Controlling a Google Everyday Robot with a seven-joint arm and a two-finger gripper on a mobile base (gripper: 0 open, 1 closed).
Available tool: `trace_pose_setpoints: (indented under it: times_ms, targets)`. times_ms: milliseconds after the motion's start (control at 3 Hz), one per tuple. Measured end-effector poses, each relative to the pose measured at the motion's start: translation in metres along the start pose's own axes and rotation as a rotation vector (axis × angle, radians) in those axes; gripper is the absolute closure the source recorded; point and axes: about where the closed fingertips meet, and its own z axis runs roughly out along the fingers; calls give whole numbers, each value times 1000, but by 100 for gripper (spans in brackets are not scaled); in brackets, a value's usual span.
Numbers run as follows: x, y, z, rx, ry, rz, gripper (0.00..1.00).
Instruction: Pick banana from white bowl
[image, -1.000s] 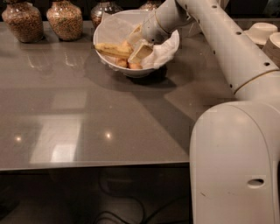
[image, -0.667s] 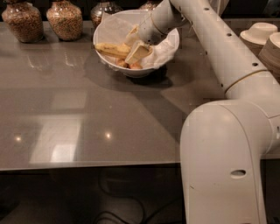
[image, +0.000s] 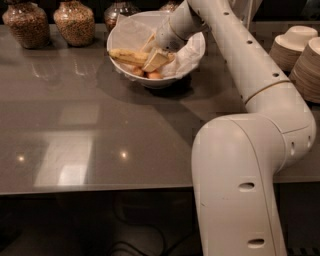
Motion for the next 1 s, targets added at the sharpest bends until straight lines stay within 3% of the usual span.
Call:
trace_pose_setpoints:
  times_ms: [333, 667, 1000]
  targets:
    - [-2, -1, -10, 1, 11, -11, 82]
    - [-10, 2, -39, 5, 35, -29, 100]
    - [-19, 9, -79, 18, 49, -45, 100]
